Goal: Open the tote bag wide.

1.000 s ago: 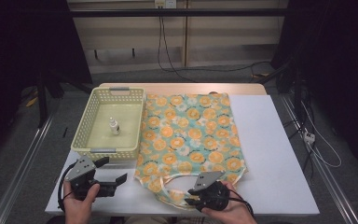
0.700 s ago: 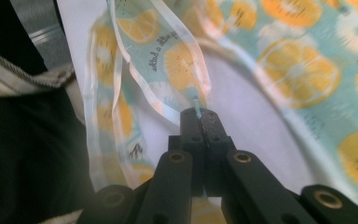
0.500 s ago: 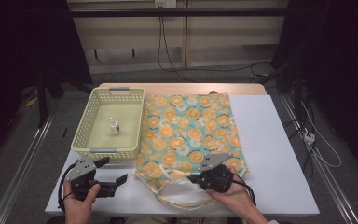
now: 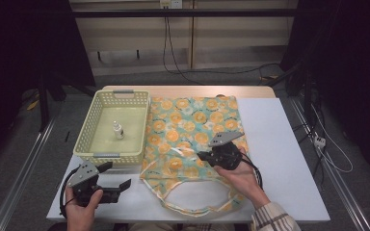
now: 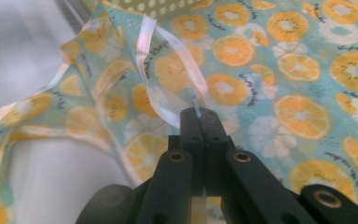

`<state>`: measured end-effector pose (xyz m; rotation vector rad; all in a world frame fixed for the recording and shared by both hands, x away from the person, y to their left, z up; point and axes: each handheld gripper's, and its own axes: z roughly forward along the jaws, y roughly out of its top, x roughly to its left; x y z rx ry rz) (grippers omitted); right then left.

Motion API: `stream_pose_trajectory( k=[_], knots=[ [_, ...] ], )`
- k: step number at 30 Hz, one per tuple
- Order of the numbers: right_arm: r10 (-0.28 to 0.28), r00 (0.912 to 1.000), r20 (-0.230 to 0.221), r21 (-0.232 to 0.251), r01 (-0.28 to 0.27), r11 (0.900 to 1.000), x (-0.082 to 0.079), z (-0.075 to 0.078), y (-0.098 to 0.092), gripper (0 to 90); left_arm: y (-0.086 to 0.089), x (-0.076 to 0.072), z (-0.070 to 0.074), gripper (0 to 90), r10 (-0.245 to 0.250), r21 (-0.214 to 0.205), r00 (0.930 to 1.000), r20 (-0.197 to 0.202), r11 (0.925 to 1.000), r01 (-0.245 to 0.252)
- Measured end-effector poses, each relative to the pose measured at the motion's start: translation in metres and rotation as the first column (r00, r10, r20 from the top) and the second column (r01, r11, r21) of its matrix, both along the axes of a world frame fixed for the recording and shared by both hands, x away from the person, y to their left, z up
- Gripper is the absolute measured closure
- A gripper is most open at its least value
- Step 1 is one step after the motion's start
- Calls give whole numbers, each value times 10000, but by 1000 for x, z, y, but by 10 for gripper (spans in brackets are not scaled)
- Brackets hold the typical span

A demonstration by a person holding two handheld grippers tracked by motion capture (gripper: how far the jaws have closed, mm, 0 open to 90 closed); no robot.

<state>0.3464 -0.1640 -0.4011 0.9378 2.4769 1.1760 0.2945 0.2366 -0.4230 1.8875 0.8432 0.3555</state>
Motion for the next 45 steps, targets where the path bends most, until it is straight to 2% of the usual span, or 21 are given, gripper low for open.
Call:
stream_pose_trajectory(
  k=[11, 14, 17, 21, 26, 28, 29, 30, 31, 36, 37, 40, 45],
  knots=[
    [-213, 9997, 110, 133, 212, 9997, 40, 3, -1, 900, 0, 1, -1, 61, -76, 45, 10000, -54, 10000, 76],
    [-323, 9993, 198, 224, 318, 9992, 47, 3, -1, 900, -1, 1, -1, 62, -83, 27, 9999, -106, 10000, 83],
    [-485, 9988, 37, 152, 484, 9987, 60, -4, 0, 900, -1, 1, -1, 61, -84, 20, 9999, -126, 10000, 84],
    [-739, 9972, -122, 49, 739, 9973, 70, -10, -1, 900, -2, 1, -1, 61, -57, 22, 9999, -135, 10000, 58],
    [-1072, 9934, -402, -184, 1065, 9941, 79, -26, -1, 900, -2, 1, -1, 62, -102, 27, 9998, -142, 9999, 102],
    [-1202, 9917, -460, -260, 1191, 9925, 80, -30, -1, 871, -1, 1, -1, 61, -105, 43, 9998, -151, 9999, 106],
    [-1301, 9905, -450, -281, 1289, 9913, 80, -31, -2, 775, -1, 1, -1, 62, -120, 45, 9998, -157, 9999, 121],
    [-1301, 9905, -450, -281, 1289, 9913, 80, -31, -2, 775, -1, 1, -1, 62, -105, 33, 9998, -169, 9999, 106],
    [-1287, 9906, -470, -268, 1275, 9915, 80, -31, -2, 736, -1, 1, -1, 61, -115, 63, 9998, -151, 9999, 116],
    [-1402, 9896, -324, -78, 1400, 9901, 72, -24, -5, 491, -1, 0, -1, 61, -99, 50, 9998, -147, 9999, 100],
    [-1402, 9896, -324, -78, 1400, 9901, 72, -24, -5, 491, -1, 0, -2, 61, -95, 54, 9998, -152, 9999, 96],
    [-1435, 9891, -322, -119, 1432, 9896, 66, -22, -7, 404, -1, 0, -2, 61, -82, 62, 9999, -149, 9999, 83],
    [-1159, 9929, -271, 21, 1160, 9932, 54, -13, -7, 326, -1, 0, -1, 62, -88, 51, 9998, -165, 9999, 89]
  ],
)
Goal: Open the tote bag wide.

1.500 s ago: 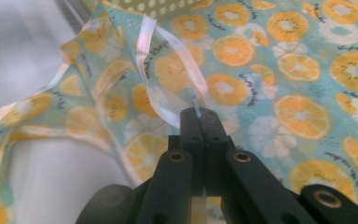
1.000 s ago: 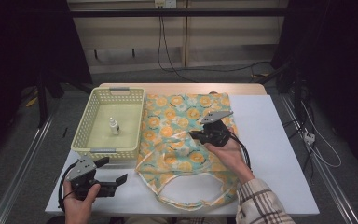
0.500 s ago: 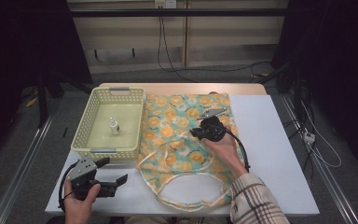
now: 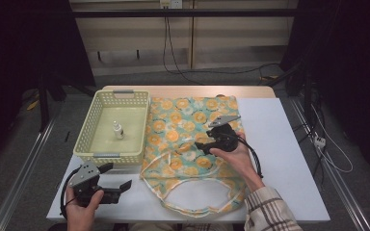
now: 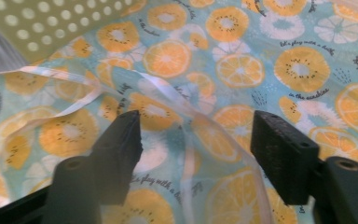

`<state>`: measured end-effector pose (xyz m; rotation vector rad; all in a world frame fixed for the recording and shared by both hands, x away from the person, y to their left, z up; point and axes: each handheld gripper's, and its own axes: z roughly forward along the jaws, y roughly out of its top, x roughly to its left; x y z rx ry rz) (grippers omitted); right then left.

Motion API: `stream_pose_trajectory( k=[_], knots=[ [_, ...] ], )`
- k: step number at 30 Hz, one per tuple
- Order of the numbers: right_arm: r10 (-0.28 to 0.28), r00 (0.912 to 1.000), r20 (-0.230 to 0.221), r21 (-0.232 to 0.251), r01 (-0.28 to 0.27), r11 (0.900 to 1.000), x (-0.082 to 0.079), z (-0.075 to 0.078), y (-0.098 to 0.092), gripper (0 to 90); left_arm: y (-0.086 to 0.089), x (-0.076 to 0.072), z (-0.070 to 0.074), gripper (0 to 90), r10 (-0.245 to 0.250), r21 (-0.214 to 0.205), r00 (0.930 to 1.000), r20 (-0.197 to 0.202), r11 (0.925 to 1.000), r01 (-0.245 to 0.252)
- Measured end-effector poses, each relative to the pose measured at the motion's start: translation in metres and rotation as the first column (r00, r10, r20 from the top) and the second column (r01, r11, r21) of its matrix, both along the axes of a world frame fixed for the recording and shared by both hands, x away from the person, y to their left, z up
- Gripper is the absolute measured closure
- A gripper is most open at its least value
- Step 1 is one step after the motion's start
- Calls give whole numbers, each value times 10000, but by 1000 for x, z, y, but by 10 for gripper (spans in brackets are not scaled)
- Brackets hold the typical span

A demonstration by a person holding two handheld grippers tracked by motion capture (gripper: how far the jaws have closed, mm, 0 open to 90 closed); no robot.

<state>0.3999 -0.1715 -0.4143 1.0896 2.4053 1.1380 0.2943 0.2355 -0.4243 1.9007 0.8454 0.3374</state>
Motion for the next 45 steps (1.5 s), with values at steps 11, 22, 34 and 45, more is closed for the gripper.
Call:
stream_pose_trajectory(
  k=[11, 22, 34, 45],
  knots=[
    [901, 9913, -958, 49, -901, 9959, -36, 2, 7, 256, 0, 0, 0, 61, -19, 10, 10000, -9, 10000, 19],
    [1677, 9811, -962, -638, -1742, 9826, -60, -17, 15, 337, 0, 0, 0, 62, -93, 14, 10000, -10, 10000, 93],
    [1984, 9712, -1321, -1394, -2163, 9663, -59, -33, 26, 580, -1, 0, 0, 62, -145, -10, 9999, -36, 9999, 145],
    [2447, 9577, -1517, -1379, -2657, 9541, -64, -35, 26, 757, 0, -1, 0, 62, -201, 1, 9998, -55, 9998, 201]
  ],
)
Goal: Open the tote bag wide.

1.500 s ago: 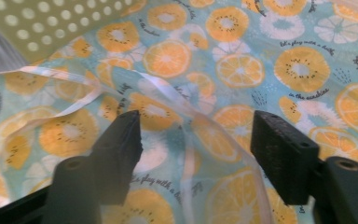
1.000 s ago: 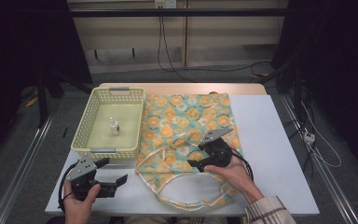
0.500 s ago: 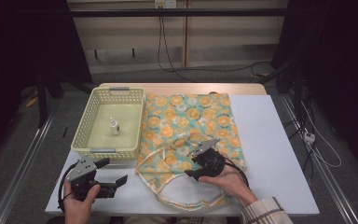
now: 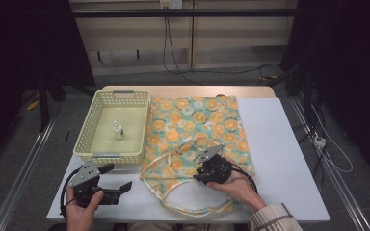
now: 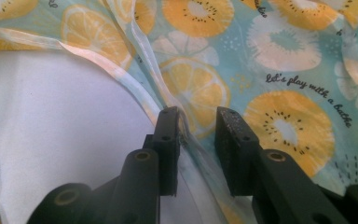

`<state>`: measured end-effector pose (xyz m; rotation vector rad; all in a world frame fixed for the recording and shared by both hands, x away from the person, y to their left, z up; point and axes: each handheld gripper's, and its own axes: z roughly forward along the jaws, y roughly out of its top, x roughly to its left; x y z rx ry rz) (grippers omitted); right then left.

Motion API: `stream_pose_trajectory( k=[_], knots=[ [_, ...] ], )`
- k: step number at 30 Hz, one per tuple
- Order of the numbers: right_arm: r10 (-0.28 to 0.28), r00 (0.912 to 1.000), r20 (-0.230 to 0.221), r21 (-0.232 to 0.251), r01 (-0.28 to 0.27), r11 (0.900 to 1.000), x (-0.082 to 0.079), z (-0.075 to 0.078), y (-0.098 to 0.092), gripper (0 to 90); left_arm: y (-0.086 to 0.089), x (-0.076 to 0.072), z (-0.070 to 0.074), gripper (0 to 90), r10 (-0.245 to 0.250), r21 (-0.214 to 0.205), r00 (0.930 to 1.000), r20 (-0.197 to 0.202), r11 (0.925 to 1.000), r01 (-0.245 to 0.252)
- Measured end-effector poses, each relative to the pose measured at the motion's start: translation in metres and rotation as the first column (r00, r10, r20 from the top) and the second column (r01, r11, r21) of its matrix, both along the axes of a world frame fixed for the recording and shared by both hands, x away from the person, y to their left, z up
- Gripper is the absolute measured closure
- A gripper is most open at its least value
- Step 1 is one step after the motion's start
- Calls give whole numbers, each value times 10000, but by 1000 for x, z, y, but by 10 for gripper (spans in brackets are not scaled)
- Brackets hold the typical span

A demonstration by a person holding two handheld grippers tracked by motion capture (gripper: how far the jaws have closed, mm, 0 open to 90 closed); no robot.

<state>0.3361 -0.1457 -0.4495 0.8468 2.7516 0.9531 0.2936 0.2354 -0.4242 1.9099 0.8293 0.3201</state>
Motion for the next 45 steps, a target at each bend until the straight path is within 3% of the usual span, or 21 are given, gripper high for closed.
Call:
stream_pose_trajectory(
  k=[1, 3, 7, 10, 12, 20, 28, 31, 37, 42, 45],
  knots=[
    [-49, 10000, 70, -42, 49, 10000, 1, 0, -1, 827, 0, 0, 0, 62, -1, 19, 10000, 4, 10000, 1],
    [-51, 9999, 120, 0, 51, 10000, 1, -1, -1, 856, -1, 1, 0, 62, 8, 18, 10000, -16, 10000, -8],
    [-57, 9997, 246, 117, 54, 9999, 0, -3, -2, 856, -2, 1, 0, 62, -40, 66, 10000, -20, 10000, 40],
    [54, 9994, 349, -158, -49, 9999, -1, -1, 0, 879, -1, 1, 0, 62, -19, 112, 10000, -15, 9999, 19],
    [-173, 9997, 180, -11, 173, 9998, -1, -1, 1, 900, -1, 1, 0, 62, -18, 122, 10000, -3, 9999, 18],
    [-637, 9973, 365, 364, 624, 9974, 0, 3, 1, 900, -1, 1, 0, 62, 95, 91, 10000, 6, 9999, -95],
    [-1416, 9828, 1187, 1662, 1209, 9787, 2, 22, -4, 900, -2, 1, 0, 61, 152, 71, 9999, 16, 9999, -152],
    [-1620, 9792, 1218, 2075, 1345, 9689, 6, 27, -6, 900, -1, 1, 0, 61, 159, 114, 9999, 10, 9998, -159],
    [-1887, 9715, 1436, 2335, 1520, 9604, 10, 36, -9, 900, 0, 1, -1, 61, 212, 107, 9998, -17, 9997, -211],
    [-2015, 9582, 2030, 2501, 1483, 9568, 14, 50, -11, 900, 0, 1, -1, 62, 250, 85, 9997, -39, 9997, -250],
    [-2173, 9548, 2027, 2797, 1562, 9473, 18, 57, -12, 900, 1, 1, -1, 61, 237, 113, 9997, -46, 9997, -237]
  ],
)
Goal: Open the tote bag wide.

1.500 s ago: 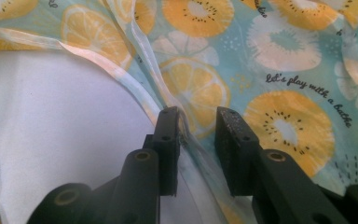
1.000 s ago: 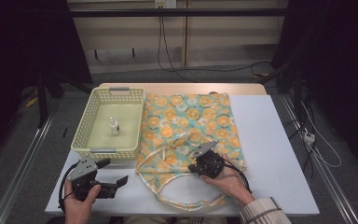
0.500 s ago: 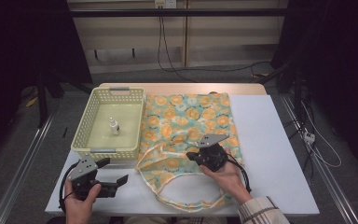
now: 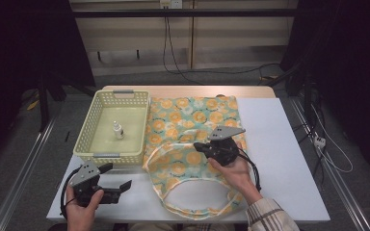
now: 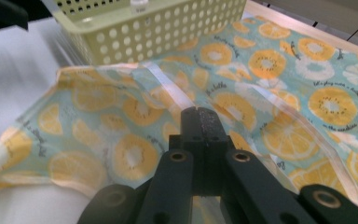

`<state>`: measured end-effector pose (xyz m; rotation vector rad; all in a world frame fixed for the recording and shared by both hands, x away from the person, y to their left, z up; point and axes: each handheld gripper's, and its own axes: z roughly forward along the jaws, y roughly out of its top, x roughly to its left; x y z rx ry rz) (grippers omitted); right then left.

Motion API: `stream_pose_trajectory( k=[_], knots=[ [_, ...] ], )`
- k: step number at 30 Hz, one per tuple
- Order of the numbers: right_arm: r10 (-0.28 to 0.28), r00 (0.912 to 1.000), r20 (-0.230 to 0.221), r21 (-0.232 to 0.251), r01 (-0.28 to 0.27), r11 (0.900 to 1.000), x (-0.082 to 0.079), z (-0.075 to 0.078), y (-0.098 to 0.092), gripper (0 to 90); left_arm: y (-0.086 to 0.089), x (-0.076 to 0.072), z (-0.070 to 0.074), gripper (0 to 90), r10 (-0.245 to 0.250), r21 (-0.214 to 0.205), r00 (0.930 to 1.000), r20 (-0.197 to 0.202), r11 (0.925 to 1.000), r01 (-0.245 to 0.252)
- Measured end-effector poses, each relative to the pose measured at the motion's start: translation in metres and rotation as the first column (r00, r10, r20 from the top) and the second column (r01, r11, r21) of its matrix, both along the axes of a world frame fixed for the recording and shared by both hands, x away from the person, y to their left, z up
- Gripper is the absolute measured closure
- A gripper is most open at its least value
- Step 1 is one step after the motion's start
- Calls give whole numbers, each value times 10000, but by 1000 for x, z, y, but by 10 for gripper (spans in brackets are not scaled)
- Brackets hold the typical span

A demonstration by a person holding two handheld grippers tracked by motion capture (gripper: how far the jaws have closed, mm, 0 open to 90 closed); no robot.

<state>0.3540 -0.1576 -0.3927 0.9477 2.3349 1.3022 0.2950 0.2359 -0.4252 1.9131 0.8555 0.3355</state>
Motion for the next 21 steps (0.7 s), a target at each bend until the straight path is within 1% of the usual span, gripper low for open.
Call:
stream_pose_trajectory(
  k=[4, 7, 9, 14, 17, 18, 20, 21],
  knots=[
    [-141, 9998, 126, 292, 137, 9995, 7, 7, -3, 900, -1, 1, -1, 61, -50, 18, 9999, -99, 10000, 50],
    [-274, 9993, 263, 477, 262, 9985, 11, 14, -5, 900, -1, 0, -1, 62, -82, -10, 9999, -87, 10000, 82],
    [-307, 9985, 447, 660, 277, 9974, 13, 22, -5, 900, -1, 0, -1, 62, -32, -24, 10000, -64, 10000, 32],
    [-144, 9979, 624, 691, 101, 9976, 19, 31, -5, 900, 0, 1, -1, 61, -32, -75, 10000, -70, 10000, 32],
    [-139, 9976, 682, 890, 78, 9960, 24, 36, -5, 900, 0, 2, -2, 61, -67, -67, 9999, -95, 10000, 66],
    [-167, 9974, 708, 1034, 93, 9946, 25, 37, -6, 900, 0, 1, -2, 61, -61, -91, 9999, -112, 9999, 60],
    [-216, 9963, 833, 1183, 116, 9929, 28, 41, -7, 900, 1, 2, -1, 61, -69, -121, 9999, -84, 9999, 68],
    [-216, 9963, 833, 1183, 116, 9929, 28, 41, -7, 900, 1, 2, -1, 61, -70, -157, 9999, -92, 9999, 68]
  ],
)
